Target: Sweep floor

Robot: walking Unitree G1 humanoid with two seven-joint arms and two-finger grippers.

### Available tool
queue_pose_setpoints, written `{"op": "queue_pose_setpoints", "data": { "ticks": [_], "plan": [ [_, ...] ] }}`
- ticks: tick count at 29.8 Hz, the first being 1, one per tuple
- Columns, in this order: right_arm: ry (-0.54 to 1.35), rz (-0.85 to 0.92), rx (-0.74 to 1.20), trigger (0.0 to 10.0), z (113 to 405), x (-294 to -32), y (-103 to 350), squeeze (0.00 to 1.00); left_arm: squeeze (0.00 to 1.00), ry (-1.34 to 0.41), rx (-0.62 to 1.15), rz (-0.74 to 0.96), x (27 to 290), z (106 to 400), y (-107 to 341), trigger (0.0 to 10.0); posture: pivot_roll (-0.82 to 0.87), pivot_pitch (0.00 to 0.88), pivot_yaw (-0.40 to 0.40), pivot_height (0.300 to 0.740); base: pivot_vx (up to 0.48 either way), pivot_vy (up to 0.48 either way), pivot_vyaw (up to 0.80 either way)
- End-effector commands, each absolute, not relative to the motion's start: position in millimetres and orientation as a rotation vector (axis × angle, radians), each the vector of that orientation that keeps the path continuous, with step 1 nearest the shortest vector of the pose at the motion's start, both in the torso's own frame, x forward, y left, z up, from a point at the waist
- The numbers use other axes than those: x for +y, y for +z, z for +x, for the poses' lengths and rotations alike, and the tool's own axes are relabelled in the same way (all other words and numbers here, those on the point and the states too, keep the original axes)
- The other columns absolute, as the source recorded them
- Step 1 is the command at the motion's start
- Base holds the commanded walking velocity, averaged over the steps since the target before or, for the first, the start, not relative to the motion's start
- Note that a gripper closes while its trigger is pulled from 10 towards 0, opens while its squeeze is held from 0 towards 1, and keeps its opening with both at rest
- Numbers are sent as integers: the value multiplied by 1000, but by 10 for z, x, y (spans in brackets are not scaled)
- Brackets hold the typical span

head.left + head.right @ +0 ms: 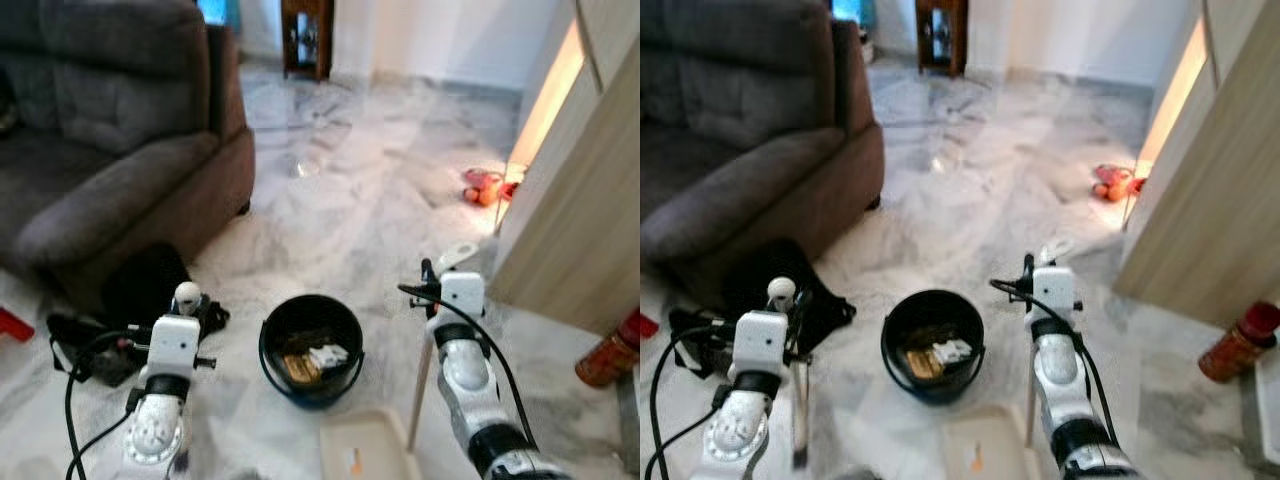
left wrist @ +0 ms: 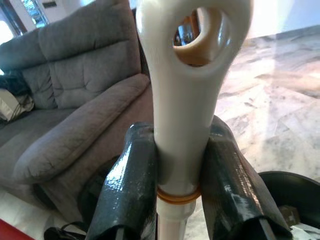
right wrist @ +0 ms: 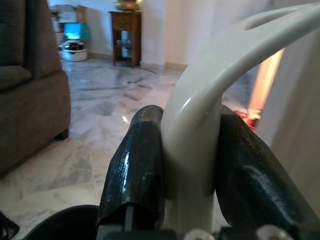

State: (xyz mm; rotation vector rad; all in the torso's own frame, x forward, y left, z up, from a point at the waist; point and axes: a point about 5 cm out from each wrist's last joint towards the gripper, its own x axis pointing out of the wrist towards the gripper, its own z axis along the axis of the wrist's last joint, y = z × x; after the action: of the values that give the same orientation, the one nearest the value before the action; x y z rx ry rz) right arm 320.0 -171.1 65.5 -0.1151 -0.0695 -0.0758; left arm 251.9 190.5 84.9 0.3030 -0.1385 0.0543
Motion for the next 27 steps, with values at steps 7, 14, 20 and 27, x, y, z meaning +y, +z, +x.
{"op": "queue_pose_setpoints", "data": {
  "ticks": [7,14,20,27],
  "plan": [
    [-48,-120,-88,10000,3231,-1666,701,0,0,63,-177,313,1909,2530,914,10000,146,23,-36,740,-287,0,0],
    [-39,-113,-87,10000,3232,-1642,696,0,0,66,-172,325,1931,2530,906,10000,144,16,-31,740,-73,0,0],
    [-37,-105,-83,10000,3233,-1628,690,0,0,63,-174,330,1942,2540,915,10000,152,11,-30,740,0,0,0],
    [-36,-91,-73,10000,3243,-1665,690,0,0,72,-181,329,1924,2548,920,10000,146,11,-40,740,0,0,-114]
  ]
}}
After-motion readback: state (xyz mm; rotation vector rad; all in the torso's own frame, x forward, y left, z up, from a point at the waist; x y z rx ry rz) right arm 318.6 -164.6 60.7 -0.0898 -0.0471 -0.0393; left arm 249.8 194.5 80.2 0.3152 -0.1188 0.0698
